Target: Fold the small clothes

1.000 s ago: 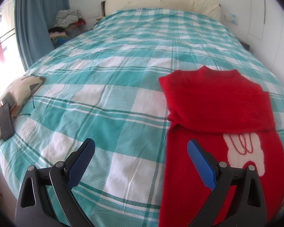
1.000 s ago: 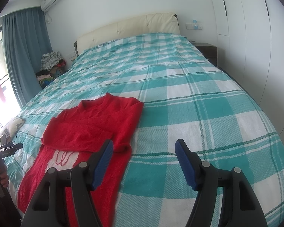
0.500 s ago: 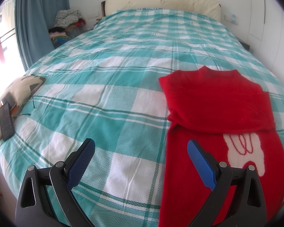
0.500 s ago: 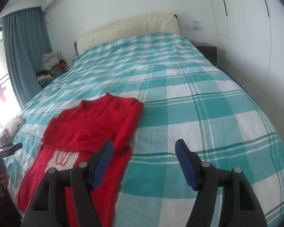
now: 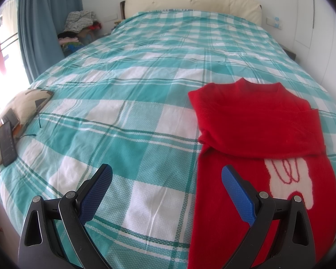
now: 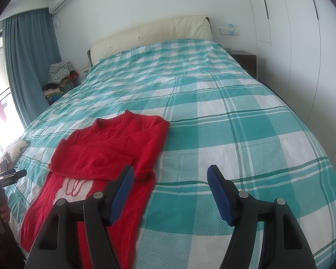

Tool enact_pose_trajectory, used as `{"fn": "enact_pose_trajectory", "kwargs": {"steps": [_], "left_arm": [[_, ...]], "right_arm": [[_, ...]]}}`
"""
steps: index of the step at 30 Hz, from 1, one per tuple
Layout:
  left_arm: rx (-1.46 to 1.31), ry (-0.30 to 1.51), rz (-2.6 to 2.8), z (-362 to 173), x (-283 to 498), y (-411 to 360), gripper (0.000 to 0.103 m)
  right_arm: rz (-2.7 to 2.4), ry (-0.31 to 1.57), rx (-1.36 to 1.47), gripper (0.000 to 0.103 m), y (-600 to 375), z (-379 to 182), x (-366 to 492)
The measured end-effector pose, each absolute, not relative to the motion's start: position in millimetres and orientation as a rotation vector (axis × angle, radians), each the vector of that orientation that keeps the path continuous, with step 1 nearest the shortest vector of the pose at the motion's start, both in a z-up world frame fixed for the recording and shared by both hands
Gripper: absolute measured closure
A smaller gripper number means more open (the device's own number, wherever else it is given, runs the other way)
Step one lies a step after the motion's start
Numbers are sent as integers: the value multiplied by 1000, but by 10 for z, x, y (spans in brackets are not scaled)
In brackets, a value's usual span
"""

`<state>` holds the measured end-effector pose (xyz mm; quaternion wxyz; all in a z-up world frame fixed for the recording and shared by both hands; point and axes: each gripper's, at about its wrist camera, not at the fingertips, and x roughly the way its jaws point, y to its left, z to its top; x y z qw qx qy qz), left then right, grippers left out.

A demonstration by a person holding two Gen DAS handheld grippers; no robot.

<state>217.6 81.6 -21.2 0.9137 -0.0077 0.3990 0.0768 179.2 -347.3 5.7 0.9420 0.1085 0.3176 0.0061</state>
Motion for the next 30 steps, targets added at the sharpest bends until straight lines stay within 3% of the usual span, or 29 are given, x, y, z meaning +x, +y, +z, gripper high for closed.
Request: {"fn": "enact_pose_trajectory", "kwargs": {"steps": [30], "left_arm": [[-16, 820, 160, -205, 2180, 811, 4]], "right_arm": [[12, 642, 220, 36, -3497, 64, 1795]]}}
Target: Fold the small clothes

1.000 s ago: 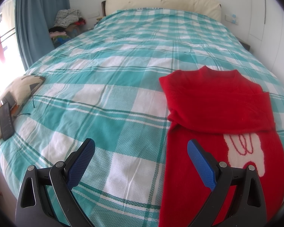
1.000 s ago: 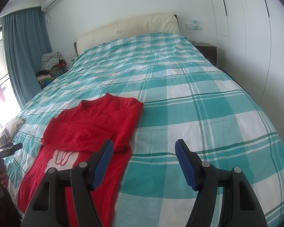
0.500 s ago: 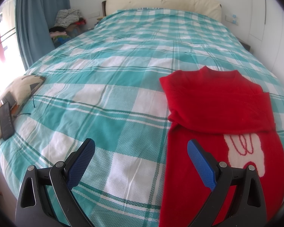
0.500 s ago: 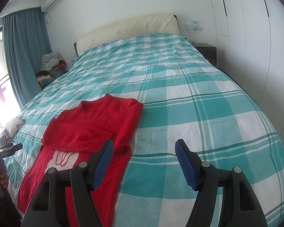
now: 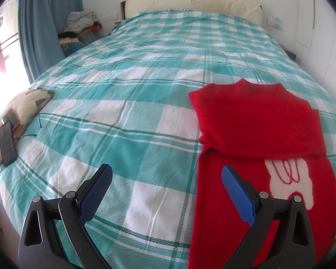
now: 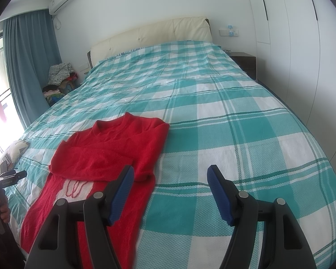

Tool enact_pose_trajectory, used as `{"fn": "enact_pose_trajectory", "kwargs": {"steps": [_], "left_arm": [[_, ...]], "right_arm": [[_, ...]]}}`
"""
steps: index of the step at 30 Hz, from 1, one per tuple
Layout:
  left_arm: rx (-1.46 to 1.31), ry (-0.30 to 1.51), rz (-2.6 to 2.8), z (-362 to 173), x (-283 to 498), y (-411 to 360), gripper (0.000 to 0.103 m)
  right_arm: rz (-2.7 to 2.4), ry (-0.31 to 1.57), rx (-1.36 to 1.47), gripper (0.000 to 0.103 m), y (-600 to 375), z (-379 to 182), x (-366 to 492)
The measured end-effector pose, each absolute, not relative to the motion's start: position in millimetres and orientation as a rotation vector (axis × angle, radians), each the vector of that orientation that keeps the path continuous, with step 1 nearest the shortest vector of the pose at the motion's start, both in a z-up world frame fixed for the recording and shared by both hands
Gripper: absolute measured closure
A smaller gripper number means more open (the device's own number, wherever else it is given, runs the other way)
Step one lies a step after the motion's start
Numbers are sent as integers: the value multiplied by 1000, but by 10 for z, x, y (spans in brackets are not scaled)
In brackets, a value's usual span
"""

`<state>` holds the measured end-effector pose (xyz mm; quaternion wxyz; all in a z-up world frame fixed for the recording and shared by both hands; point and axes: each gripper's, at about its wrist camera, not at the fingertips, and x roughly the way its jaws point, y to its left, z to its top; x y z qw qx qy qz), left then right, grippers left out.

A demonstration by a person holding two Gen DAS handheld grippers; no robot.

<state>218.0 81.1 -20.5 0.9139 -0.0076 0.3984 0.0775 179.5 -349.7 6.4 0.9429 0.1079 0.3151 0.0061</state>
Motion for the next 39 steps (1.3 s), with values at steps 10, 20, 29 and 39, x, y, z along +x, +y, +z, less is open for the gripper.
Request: {"fn": "enact_pose_trajectory", "kwargs": {"steps": [10, 20, 29, 39], "left_arm": [[-16, 821, 159, -204, 2179, 812, 4], [-16, 821, 160, -204, 2179, 813, 4], [-16, 821, 161, -205, 2179, 815, 4], [-16, 821, 161, -204, 2179, 813, 4]], "right_arm": [[9, 638, 223, 36, -3536, 102, 1818], [10, 638, 223, 36, -3527, 97, 1805], [9, 637, 222, 36, -3537, 106, 1813], [8, 636, 222, 36, -3537, 105, 1811]]}}
